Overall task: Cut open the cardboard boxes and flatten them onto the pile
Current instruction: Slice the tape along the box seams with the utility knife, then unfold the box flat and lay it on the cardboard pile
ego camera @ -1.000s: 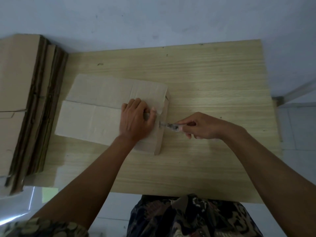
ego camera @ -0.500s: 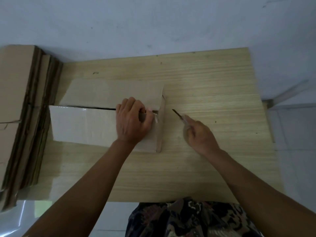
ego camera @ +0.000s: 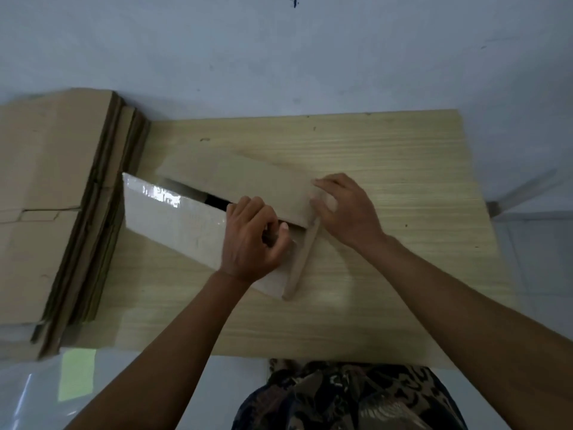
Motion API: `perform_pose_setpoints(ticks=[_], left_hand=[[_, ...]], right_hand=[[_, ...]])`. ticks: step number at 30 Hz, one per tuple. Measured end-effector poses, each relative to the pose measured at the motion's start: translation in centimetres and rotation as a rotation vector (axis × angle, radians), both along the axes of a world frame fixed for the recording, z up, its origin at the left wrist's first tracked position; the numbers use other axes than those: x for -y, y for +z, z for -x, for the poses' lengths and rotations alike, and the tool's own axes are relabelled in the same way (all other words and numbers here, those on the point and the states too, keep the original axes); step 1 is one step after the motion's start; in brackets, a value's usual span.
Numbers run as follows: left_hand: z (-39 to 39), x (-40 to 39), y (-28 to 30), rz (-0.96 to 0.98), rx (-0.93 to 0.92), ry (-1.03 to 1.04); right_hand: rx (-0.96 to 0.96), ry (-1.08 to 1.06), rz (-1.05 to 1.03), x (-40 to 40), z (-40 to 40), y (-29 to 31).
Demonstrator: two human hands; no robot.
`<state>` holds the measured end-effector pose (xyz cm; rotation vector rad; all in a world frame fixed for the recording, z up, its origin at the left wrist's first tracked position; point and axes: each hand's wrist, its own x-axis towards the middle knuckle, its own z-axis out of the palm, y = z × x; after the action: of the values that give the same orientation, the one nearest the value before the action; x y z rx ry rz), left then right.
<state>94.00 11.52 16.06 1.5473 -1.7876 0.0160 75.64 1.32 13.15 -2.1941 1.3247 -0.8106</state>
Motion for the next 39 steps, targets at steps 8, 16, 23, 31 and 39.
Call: perform_pose_setpoints(ticks=[8,16,23,31,39], left_hand=[[-4.1,-7.8,2.1,-0.022,0.022,-0.033],[-9.9,-13.1,5.8,-0.427,-0.001,0.009],[-15.5,-15.3,3.1,-0.475,0.083,0.382],[-17.4,-13.4,-1.3,-0.844,0.082,0.652],[-16.5,-7.7,-2.7,-0.87,-0.28,0.817]], right_hand=[[-0.578,0.402,-0.22,-4.0,-7.9,2.5],[-0.404,0.036,-0.167,-8.5,-9.8,6.9],[-0.508,-0.233,-0.129,-8.4,-8.8,9.1],[-0.679,-0.316,-0.197,-7.1,-7.5,6.5],[-0.677,-0.219,-0.486,-4.0,-9.7,2.7]])
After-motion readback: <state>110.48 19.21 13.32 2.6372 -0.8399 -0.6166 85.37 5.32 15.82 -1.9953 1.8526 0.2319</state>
